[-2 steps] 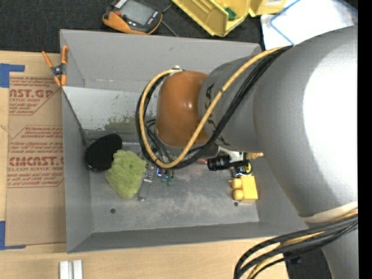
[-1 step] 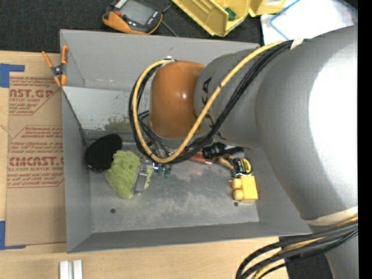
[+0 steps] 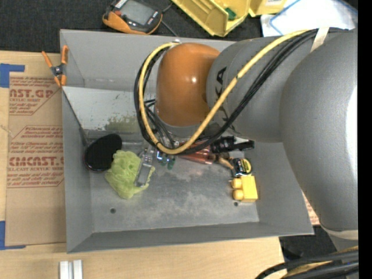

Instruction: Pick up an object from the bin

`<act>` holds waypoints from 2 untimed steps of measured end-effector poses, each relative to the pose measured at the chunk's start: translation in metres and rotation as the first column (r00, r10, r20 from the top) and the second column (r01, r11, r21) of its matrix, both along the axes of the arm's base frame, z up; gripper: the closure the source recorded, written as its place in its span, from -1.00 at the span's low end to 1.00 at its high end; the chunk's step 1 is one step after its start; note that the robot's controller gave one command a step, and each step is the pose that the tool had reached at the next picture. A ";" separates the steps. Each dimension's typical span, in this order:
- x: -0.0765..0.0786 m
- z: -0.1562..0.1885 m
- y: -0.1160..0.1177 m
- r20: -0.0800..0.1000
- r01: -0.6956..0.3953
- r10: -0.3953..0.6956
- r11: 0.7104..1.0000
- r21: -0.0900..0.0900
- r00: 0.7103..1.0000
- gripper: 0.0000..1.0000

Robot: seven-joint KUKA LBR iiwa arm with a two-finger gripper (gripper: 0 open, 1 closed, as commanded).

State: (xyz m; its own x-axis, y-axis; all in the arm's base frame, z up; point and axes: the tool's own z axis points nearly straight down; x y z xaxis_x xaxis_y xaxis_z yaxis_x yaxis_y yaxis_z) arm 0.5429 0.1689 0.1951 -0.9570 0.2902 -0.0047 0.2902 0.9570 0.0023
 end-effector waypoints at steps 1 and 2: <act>0.024 -0.047 0.012 0.000 -0.056 0.056 0.998 0.000 0.998 -1.00; -0.050 -0.038 -0.008 0.008 -0.174 0.174 0.985 0.000 0.985 -1.00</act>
Offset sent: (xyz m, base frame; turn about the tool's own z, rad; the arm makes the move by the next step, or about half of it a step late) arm -0.0574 -0.0111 -0.0369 -0.1859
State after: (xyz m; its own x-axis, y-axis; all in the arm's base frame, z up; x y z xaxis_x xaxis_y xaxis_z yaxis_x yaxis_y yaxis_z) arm 0.4930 0.1606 0.1571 -0.9928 0.1191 -0.0126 0.1191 0.9929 0.0043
